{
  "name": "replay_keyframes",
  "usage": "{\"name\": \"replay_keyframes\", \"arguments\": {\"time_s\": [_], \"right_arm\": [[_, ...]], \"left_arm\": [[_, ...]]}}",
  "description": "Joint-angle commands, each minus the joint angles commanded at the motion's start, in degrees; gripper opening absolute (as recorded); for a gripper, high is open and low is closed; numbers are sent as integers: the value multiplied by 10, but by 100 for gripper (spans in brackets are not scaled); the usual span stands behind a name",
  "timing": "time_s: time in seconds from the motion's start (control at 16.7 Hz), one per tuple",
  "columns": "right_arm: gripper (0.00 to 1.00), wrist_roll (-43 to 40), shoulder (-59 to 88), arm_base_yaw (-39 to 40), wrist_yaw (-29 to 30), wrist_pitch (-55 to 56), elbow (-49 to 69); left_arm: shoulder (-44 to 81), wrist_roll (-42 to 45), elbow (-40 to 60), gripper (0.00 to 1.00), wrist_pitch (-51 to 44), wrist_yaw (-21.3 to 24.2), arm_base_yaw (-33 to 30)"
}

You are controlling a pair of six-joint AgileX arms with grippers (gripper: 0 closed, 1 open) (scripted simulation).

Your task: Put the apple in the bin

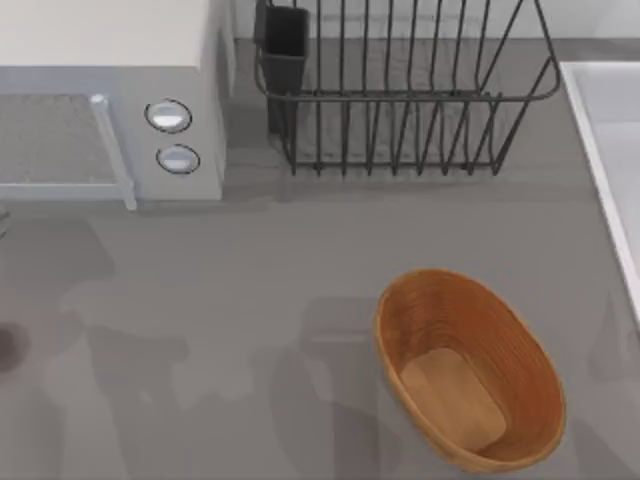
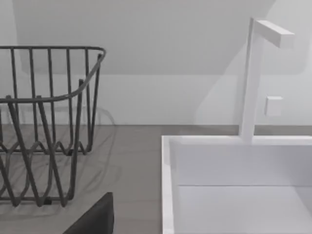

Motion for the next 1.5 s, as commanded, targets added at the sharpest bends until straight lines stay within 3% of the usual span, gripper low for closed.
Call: {"name": "replay_keyframes", "arguments": {"time_s": [0.36, 0.66, 1.08, 1.5], "right_arm": [[100, 0, 0, 0, 0, 0, 0], [100, 0, 0, 0, 0, 0, 0], [100, 0, 0, 0, 0, 0, 0], [100, 0, 0, 0, 0, 0, 0]], "left_arm": [[233, 193, 146, 100, -134, 1, 21], [314, 255, 187, 100, -184, 1, 31], [319, 254, 179, 100, -174, 1, 29], [382, 256, 107, 100, -35, 1, 31]]}}
